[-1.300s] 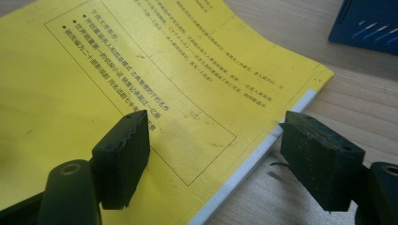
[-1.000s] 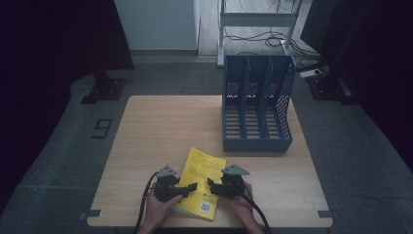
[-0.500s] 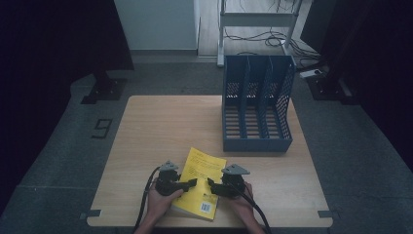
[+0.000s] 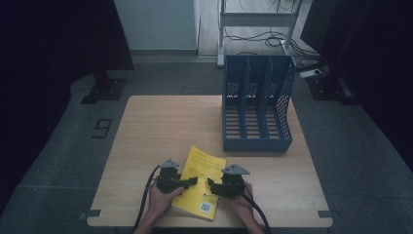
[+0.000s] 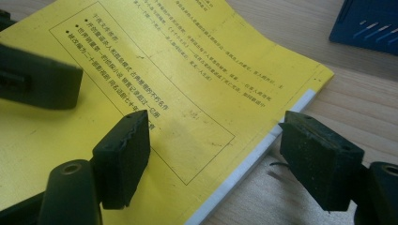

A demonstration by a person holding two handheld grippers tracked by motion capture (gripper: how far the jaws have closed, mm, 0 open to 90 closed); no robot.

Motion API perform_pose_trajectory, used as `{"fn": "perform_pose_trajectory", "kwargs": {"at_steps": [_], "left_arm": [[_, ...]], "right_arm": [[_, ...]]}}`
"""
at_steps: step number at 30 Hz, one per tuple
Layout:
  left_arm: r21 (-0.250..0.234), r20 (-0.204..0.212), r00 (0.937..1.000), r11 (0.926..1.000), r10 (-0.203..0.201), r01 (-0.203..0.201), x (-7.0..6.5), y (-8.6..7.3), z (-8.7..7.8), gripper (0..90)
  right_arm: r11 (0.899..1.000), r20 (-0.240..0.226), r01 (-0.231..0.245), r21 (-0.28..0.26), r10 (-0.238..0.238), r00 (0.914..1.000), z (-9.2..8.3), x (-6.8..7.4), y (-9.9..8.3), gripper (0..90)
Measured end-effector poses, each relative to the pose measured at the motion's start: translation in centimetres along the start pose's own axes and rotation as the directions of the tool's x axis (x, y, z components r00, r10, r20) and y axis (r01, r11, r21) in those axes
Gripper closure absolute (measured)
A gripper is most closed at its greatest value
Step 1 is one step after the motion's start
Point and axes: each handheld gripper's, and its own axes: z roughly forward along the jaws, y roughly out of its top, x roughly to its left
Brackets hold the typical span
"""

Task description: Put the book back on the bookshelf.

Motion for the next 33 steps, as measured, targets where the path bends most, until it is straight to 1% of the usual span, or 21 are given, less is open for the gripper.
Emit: {"fn": "perform_pose_trajectory", "kwargs": {"at_steps": [1,3,4,7,12,13,14,17,24,25,27,28,29,31,33], "left_arm": [[-0.004,-0.005,1.0,1.0,0.005,-0.005,-0.1,-0.1,0.0,58.4],[-0.01,-0.006,1.0,0.9999,0.004,-0.004,-0.1,-0.1,-0.1,59.5],[-0.014,-0.009,0.9999,0.9999,0.005,-0.005,-0.1,0.0,-0.1,61.4],[-0.023,-0.025,0.9995,0.9995,0.02,-0.021,-0.3,0.0,-0.1,64.9],[-0.04,-0.027,0.9993,0.9988,0.027,-0.028,-0.5,0.0,-0.2,71.7],[-0.046,-0.028,0.999,0.9983,0.036,-0.037,-0.6,0.0,-0.4,73.9],[-0.046,-0.028,0.999,0.9983,0.036,-0.037,-0.6,0.0,-0.4,75.1],[-0.063,-0.019,0.9991,0.9973,0.038,-0.039,-0.7,0.0,-0.5,78.6],[-0.087,-0.006,0.9988,0.995,0.049,-0.049,-0.9,0.0,-0.7,82.1],[-0.095,-0.003,0.9985,0.994,0.054,-0.054,-1.0,0.0,-0.7,82.1],[-0.118,-0.008,0.997,0.99,0.078,-0.078,-1.5,0.0,-0.9,83.9],[-0.118,-0.008,0.997,0.99,0.078,-0.078,-1.5,0.0,-0.9,84.1],[-0.129,-0.01,0.996,0.9877,0.088,-0.089,-1.6,0.0,-1.0,84.5],[-0.133,-0.007,0.9961,0.9872,0.087,-0.088,-1.6,0.1,-1.0,84.8],[-0.139,0.004,0.9968,0.9871,0.08,-0.079,-1.6,0.1,-1.1,85.4]], "right_arm": [[1.0,0.0,0.0,0.0,0.0,1.0,0.0,0.0,0.0,24.3],[1.0,0.0,0.0,0.0,0.0,1.0,0.0,0.0,0.0,24.3],[1.0,0.0,0.001,-0.001,-0.001,1.0,0.0,0.0,0.0,24.3],[1.0,0.0,0.001,-0.001,-0.001,1.0,0.0,0.0,0.0,24.3],[1.0,0.0,0.0,0.001,0.0,1.0,0.0,0.0,0.0,24.3],[1.0,0.0,0.001,-0.001,-0.001,1.0,0.0,0.0,0.0,24.3],[1.0,0.0,0.001,-0.001,-0.001,1.0,0.0,0.0,0.0,24.3],[1.0,-0.002,-0.003,-0.002,0.003,1.0,0.0,0.0,0.0,24.0],[1.0,-0.012,-0.016,-0.002,0.016,0.9998,0.1,-0.2,0.1,23.0],[1.0,-0.014,-0.017,-0.003,0.017,0.9998,0.1,-0.2,0.1,23.0],[1.0,-0.033,-0.027,-0.011,0.026,0.9991,0.0,-0.5,0.1,22.8],[1.0,-0.033,-0.027,-0.011,0.026,0.9991,0.0,-0.5,0.1,22.8],[0.999,-0.048,-0.044,-0.013,0.044,0.9979,-0.1,-0.7,0.1,23.9],[0.999,-0.052,-0.049,-0.015,0.048,0.9975,-0.2,-0.7,0.1,24.4],[0.999,-0.049,-0.025,-0.025,0.024,0.9985,-0.4,-0.5,0.2,26.7]]}}
